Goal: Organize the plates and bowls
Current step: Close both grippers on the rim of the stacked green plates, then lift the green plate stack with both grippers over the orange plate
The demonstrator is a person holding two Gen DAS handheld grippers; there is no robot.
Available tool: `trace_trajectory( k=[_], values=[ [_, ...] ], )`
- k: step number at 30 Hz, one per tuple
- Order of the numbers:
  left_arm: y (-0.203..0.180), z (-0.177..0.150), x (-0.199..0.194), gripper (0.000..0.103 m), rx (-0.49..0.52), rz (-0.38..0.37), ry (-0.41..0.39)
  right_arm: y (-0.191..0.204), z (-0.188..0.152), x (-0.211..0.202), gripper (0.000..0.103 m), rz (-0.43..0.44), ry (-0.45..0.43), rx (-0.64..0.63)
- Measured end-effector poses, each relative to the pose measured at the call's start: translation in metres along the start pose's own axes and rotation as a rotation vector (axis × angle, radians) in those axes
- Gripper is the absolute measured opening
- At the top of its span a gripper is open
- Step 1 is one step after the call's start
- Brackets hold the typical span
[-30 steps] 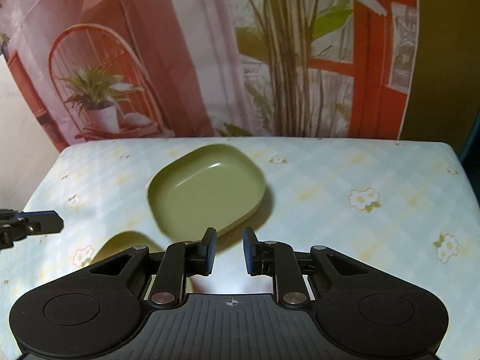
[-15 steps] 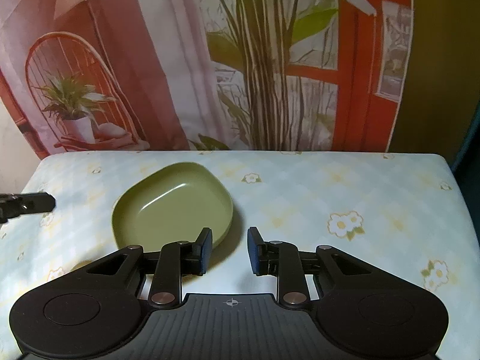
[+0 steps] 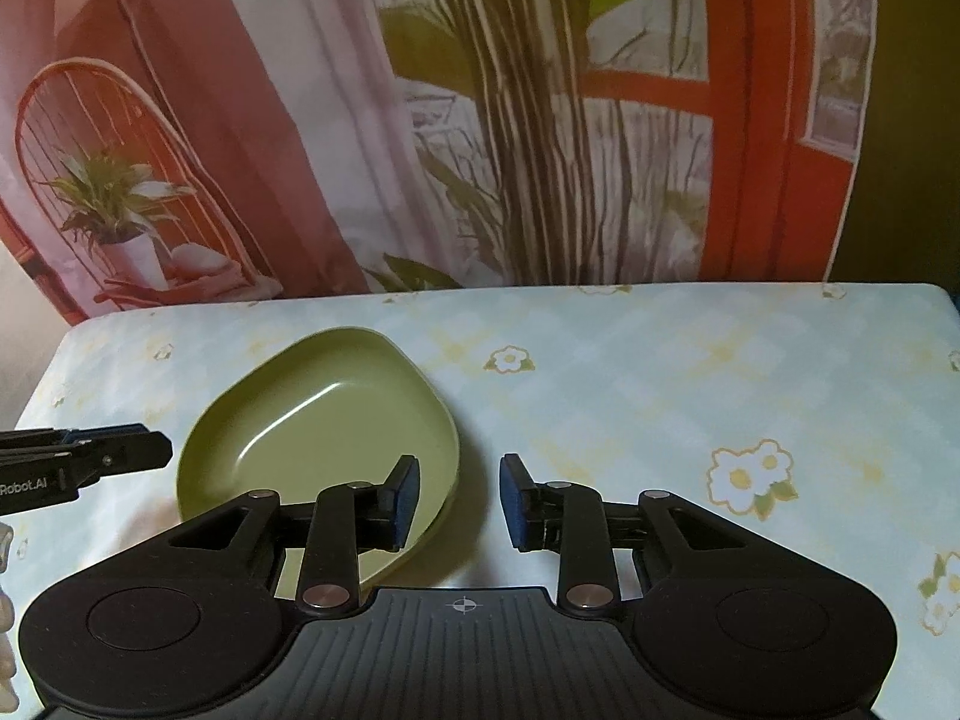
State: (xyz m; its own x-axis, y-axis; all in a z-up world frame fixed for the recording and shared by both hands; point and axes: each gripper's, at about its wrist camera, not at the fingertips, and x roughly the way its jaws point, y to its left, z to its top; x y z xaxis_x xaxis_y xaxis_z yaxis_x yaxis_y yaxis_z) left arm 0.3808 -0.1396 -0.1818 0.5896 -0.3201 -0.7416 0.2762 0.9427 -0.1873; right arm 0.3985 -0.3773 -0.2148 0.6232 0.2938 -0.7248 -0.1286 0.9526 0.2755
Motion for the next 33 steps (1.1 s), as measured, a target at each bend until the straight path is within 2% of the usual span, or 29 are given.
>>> trace_trajectory(
  k=[15,19,20,21,23,25,33],
  values=[
    [-0.001,0.005,0.022,0.035,0.015,-0.022,0.031,-0.001,0.000,0.015,0.030,0.015,0.050,0.011],
    [0.003,0.005,0.027,0.034,-0.008,-0.054,0.061,-0.001,-0.001,0.016,0.030,0.022,0.058,0.013],
    [0.004,0.004,0.028,0.032,-0.010,-0.065,0.069,-0.001,-0.001,0.017,0.030,0.025,0.060,0.011],
    [0.004,0.003,0.029,0.024,-0.008,-0.073,0.071,-0.001,0.000,0.017,0.029,0.028,0.062,0.009],
    [0.003,0.001,0.029,0.015,0.005,-0.071,0.072,0.000,0.000,0.018,0.026,0.034,0.069,0.002],
    [0.003,0.000,0.028,0.014,0.010,-0.078,0.074,0.003,0.000,0.019,0.019,0.038,0.075,-0.009],
    [-0.004,0.002,0.010,0.014,0.030,-0.066,0.046,0.005,0.004,0.005,0.013,0.033,0.039,-0.020]
  ],
)
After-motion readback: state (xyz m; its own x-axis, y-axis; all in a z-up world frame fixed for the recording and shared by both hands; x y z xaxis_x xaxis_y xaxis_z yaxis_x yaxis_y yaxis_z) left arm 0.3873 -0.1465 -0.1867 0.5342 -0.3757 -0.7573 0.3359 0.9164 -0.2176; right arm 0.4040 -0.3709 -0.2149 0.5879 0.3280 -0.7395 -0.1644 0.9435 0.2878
